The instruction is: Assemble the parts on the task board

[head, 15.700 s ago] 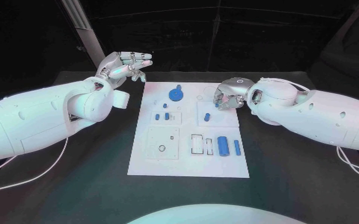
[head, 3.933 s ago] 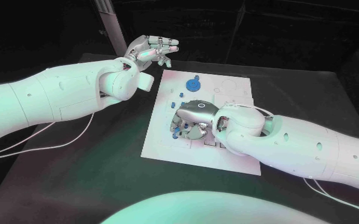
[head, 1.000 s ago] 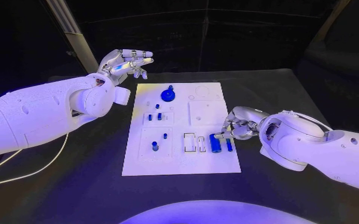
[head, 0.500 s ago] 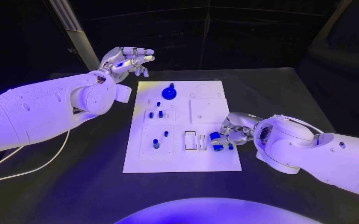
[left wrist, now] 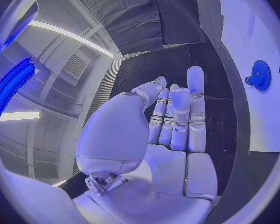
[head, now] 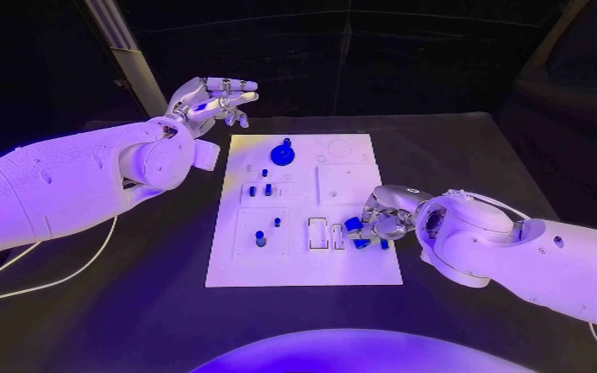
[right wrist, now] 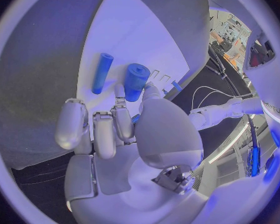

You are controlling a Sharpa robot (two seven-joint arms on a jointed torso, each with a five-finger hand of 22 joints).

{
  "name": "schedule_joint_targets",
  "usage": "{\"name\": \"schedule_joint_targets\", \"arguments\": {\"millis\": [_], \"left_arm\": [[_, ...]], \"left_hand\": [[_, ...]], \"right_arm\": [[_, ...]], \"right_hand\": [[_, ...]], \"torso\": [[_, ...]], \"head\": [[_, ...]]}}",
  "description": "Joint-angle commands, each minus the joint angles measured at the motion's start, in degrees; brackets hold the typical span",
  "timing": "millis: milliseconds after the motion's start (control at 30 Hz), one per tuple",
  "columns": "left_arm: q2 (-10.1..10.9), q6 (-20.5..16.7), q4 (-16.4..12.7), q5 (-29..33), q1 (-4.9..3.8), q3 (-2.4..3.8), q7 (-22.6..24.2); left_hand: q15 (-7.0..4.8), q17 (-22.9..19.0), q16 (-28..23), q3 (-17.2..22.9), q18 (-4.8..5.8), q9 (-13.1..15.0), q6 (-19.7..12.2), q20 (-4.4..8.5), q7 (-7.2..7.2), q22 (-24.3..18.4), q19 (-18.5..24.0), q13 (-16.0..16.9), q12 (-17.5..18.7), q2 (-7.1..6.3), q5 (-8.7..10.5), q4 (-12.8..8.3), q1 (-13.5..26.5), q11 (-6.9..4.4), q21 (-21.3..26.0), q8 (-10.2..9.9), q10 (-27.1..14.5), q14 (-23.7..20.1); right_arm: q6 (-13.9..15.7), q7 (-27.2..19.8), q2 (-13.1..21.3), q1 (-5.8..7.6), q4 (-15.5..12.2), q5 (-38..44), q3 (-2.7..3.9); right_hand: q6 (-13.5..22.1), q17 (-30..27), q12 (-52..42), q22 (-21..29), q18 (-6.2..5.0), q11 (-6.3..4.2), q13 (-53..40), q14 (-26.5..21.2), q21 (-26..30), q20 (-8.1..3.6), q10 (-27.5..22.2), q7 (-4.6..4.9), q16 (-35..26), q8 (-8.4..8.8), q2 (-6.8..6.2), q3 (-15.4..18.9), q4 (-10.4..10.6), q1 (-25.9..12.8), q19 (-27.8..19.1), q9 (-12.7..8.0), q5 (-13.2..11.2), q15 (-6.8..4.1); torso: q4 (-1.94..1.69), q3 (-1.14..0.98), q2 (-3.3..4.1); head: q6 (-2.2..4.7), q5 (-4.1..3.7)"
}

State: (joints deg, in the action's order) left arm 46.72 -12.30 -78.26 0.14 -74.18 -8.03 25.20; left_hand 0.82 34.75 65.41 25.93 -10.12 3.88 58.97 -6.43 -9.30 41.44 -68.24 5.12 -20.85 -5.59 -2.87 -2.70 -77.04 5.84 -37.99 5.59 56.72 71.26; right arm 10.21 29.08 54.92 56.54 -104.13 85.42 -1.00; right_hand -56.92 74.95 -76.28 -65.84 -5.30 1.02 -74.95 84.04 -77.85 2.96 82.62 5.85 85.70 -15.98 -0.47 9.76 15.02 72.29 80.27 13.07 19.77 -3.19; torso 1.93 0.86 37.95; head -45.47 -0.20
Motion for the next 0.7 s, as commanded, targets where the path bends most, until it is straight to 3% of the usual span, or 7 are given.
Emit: {"name": "schedule_joint_targets", "arguments": {"millis": [33, 100, 167, 267, 433, 600, 700], "left_arm": [[0.09, 0.81, -0.12, 0.13, -0.07, 0.03, 0.17], [0.11, 0.84, -0.13, 0.13, -0.07, 0.03, 0.16], [0.14, 0.87, -0.16, 0.13, -0.07, 0.03, 0.15], [0.16, 0.89, -0.11, 0.13, -0.07, 0.03, 0.12], [0.00, 1.16, -0.03, 0.13, -0.07, 0.02, -0.23], [-0.10, 1.35, -0.02, 0.13, -0.07, 0.02, -0.40], [-0.11, 1.36, 0.00, 0.13, -0.07, 0.02, -0.39]], "left_hand": [[0.14, -0.05, -0.08, -0.25, -0.33, -0.03, -0.30, -0.17, 0.00, -0.08, 0.15, -0.08, -0.40, -0.02, -0.23, 0.06, 0.28, -0.01, 0.39, 0.12, -0.36, -0.41], [0.14, -0.05, -0.08, -0.25, -0.33, -0.03, -0.30, -0.17, 0.00, -0.08, 0.15, -0.08, -0.40, -0.02, -0.23, 0.06, 0.28, -0.01, 0.39, 0.12, -0.36, -0.41], [0.15, -0.09, -0.04, -0.29, -0.34, -0.02, -0.31, -0.19, 0.02, -0.12, 0.14, -0.09, -0.54, 0.05, -0.24, 0.12, 0.32, -0.02, 0.45, 0.15, -0.45, -0.43], [0.15, -0.09, -0.04, -0.29, -0.34, -0.02, -0.31, -0.19, 0.02, -0.12, 0.14, -0.09, -0.54, 0.05, -0.24, 0.12, 0.32, -0.02, 0.45, 0.15, -0.45, -0.43], [0.15, -0.10, -0.04, -0.29, -0.34, -0.02, -0.31, -0.19, 0.03, -0.12, 0.14, -0.09, -0.55, 0.06, -0.24, 0.12, 0.31, -0.03, 0.45, 0.15, -0.46, -0.43], [0.14, -0.16, -0.05, -0.27, -0.35, -0.01, -0.31, -0.19, 0.04, -0.13, 0.13, -0.09, -0.59, 0.09, -0.25, 0.09, 0.26, -0.04, 0.47, 0.16, -0.50, -0.46], [0.14, -0.16, -0.05, -0.27, -0.35, -0.01, -0.31, -0.19, 0.04, -0.13, 0.13, -0.09, -0.59, 0.09, -0.25, 0.09, 0.26, -0.04, 0.47, 0.16, -0.50, -0.46]], "right_arm": [[-1.23, 1.82, 0.05, -0.54, 0.41, 1.99, -0.47], [-0.49, 2.04, 0.21, -0.57, 0.16, 1.53, -0.46], [0.65, 2.03, 0.46, -0.58, -0.21, 0.55, -0.46], [3.15, 1.64, 0.92, -0.58, -0.96, -0.99, -0.45], [8.77, 0.19, 1.41, -0.57, -2.30, -1.08, -0.44], [13.12, -1.01, 1.40, -0.55, -3.23, -2.41, -0.42], [14.15, -1.36, 1.24, -0.55, -3.51, -3.08, -0.42]], "right_hand": [[0.01, 6.10, -0.37, -0.13, 0.60, -0.23, -1.64, 4.27, -0.28, 0.02, 0.46, -0.35, 0.31, -0.53, 1.33, -0.66, -1.19, 2.71, 0.30, 0.53, 2.91, -0.06], [-0.21, 6.45, -0.44, -0.53, 0.66, -0.39, -1.84, 4.32, -0.49, -0.14, 0.48, -0.51, 0.47, -0.77, 1.93, -1.36, -1.92, 4.24, 0.44, 0.85, 7.09, -0.21], [-0.33, 6.67, -0.41, -0.90, 0.73, -0.49, -1.90, 4.35, -0.68, -0.23, 0.46, -0.60, 0.57, -0.92, 2.23, -1.69, -2.17, 4.82, 0.57, 1.09, 8.76, -0.26], [-0.68, 6.86, -0.51, -1.21, 0.79, -0.57, -2.07, 4.38, -0.84, -0.30, 0.53, -0.71, 0.65, -1.22, 2.36, -1.73, -2.07, 4.77, 0.68, 1.42, 9.06, -0.31], [-0.85, 7.14, -0.69, -1.68, 0.88, -0.60, -2.40, 4.42, -1.10, -0.36, 0.79, -0.79, 0.78, -1.57, 2.00, -0.39, -0.58, 2.55, 0.84, 2.17, 7.12, -0.34], [-1.01, 7.18, -0.79, -2.10, 0.94, -0.80, -2.63, 4.42, -1.33, -0.48, 0.97, -1.01, 0.79, -1.81, 2.33, -0.17, -0.07, 2.35, 1.01, 2.73, 8.56, -0.50], [-1.02, 7.24, -0.82, -2.27, 0.98, -0.82, -2.71, 4.43, -1.43, -0.51, 1.03, -1.03, 0.82, -1.85, 2.45, -0.04, 0.22, 2.11, 1.09, 2.89, 8.80, -0.53]], "torso": [[0.07, -0.02, 0.02], [0.09, -0.05, 0.03], [0.12, -0.07, 0.06], [0.10, -0.01, 0.02], [-0.08, 0.03, 0.10], [-0.04, 0.01, 0.08], [0.03, 0.01, 0.04]], "head": [[0.04, 0.10], [0.04, 0.09], [0.09, 0.09], [0.10, 0.20], [0.28, 0.20], [0.19, 0.41], [0.11, 0.70]]}}
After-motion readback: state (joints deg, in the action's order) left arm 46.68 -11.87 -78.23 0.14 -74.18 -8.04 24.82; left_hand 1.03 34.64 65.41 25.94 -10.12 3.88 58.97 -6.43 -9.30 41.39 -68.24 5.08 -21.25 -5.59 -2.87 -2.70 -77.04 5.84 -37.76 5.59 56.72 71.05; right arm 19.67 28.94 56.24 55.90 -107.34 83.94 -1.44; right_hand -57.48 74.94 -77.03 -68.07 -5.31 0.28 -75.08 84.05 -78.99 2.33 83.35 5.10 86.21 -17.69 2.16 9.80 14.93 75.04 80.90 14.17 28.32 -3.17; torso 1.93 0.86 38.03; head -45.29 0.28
